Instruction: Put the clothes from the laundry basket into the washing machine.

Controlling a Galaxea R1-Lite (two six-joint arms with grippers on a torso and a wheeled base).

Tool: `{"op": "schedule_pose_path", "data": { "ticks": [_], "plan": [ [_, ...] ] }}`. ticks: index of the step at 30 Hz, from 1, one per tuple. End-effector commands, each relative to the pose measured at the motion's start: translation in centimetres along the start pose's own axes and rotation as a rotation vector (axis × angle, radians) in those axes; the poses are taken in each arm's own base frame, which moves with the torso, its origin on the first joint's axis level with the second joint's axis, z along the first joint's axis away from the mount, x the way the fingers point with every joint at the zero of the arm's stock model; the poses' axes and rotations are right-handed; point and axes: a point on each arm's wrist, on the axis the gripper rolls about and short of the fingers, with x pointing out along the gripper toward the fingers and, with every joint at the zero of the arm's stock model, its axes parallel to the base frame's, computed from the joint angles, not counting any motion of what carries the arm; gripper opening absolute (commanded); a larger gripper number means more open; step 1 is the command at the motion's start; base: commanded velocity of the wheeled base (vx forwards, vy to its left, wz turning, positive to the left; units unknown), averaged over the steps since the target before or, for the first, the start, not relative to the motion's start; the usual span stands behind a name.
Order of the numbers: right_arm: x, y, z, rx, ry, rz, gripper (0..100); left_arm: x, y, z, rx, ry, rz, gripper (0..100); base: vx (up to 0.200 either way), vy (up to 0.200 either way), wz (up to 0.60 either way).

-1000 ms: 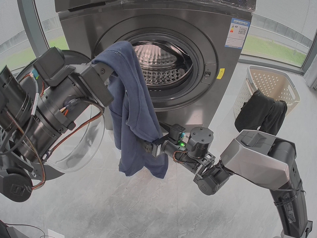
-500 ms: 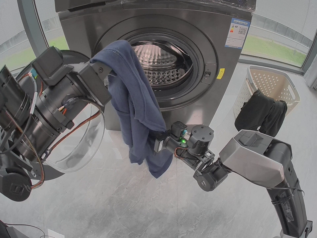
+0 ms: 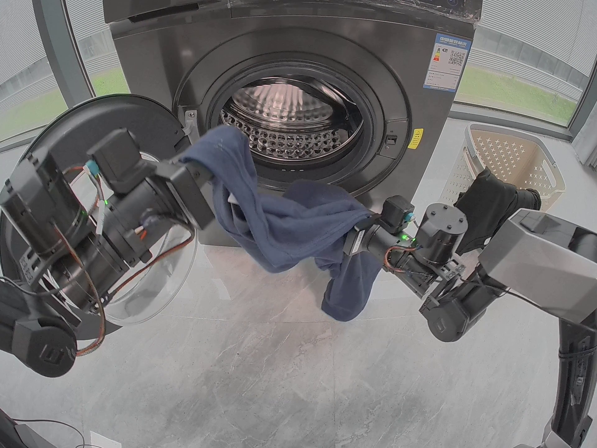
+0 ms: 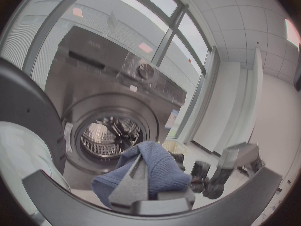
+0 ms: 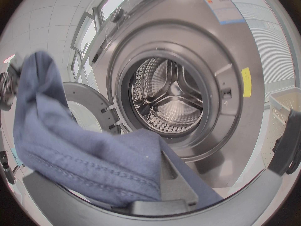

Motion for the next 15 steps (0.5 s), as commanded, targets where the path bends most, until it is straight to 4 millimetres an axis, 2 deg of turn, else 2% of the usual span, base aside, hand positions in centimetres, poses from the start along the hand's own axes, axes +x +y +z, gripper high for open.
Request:
{"op": "schedule_pose_path", "data": {
  "ticks": [1,2,3,8,11,12,15],
  "plan": [
    [-1.5,0.0,4.1,-0.006,-0.063,-0.006,0,-0.4,0.9,-3.8,-0.014,0.146,0.002,0,0.000,0.000,0.00],
    [-1.5,0.0,4.1,-0.006,-0.063,-0.006,0,-0.4,0.9,-3.8,-0.014,0.146,0.002,0,0.000,0.000,0.00],
    [-1.7,0.3,4.4,-0.002,-0.066,-0.001,0,-0.6,1.1,-5.1,-0.011,0.196,0.001,0,0.000,0.000,0.00],
    [-1.9,0.9,5.2,0.013,-0.085,0.013,0,-0.7,1.6,-8.3,0.015,0.298,0.005,0,0.000,0.000,0.00],
    [-1.9,1.2,5.4,0.014,-0.089,0.021,0,-0.7,1.8,-9.1,0.014,0.315,0.007,0,0.000,0.000,0.00],
    [-1.9,1.6,5.8,0.016,-0.099,0.029,0,-0.6,2.1,-10.5,0.014,0.334,0.009,0,0.000,0.000,0.00],
    [-2.0,1.8,6.0,0.016,-0.103,0.036,0,-0.3,2.6,-11.7,0.024,0.322,0.012,0,0.000,0.000,0.00]
  ]
}}
